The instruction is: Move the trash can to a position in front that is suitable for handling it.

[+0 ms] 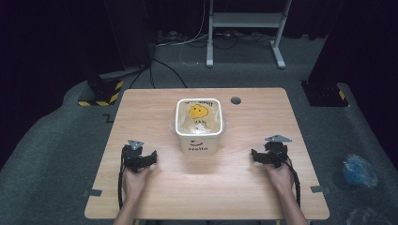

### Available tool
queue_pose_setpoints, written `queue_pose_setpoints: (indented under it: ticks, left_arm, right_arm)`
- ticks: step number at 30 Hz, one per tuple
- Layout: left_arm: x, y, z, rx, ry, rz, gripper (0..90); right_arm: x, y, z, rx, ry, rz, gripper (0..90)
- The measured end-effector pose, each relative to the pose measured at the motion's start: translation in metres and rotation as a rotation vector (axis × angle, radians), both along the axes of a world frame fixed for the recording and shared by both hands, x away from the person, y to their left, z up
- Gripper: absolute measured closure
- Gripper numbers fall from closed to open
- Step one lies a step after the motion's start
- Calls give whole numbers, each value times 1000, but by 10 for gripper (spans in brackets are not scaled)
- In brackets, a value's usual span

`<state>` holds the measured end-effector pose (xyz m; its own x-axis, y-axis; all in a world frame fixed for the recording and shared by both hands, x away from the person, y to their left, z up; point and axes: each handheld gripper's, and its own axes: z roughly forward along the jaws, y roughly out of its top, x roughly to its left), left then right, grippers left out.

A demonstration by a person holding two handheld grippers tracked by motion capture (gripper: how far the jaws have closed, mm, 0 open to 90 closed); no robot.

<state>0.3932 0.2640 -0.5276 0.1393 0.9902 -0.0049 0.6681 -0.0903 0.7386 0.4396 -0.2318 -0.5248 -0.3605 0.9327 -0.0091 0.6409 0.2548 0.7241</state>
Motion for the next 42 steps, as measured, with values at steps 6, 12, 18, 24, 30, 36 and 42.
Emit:
queue_pose_setpoints:
  ticks: [6, 12, 18, 24, 30, 36, 42]
  left_arm:
    - [2, -3, 0, -3, 2, 16, 201]
    - [12, -9, 2, -15, 20, 15, 202]
    - [23, -20, 4, -57, 14, -11, 202]
    - [34, -31, 7, -99, 27, -20, 196]
    - [43, -32, 6, -166, 28, 13, 197]
    - [50, -37, 10, -189, 16, 5, 195]
    - [52, -43, 8, -233, 7, 0, 194]
  right_arm:
    - [1, 0, 0, 5, 2, -5, 115]
    - [6, 3, 6, 16, 22, -34, 261]
    - [9, 10, 4, 57, 2, -36, 265]
    - [13, 17, 3, 90, 2, -40, 268]
    - [19, 32, 8, 103, -2, -12, 273]
    - [23, 45, 8, 121, -2, 0, 277]
    - [25, 66, 12, 129, -13, 42, 279]
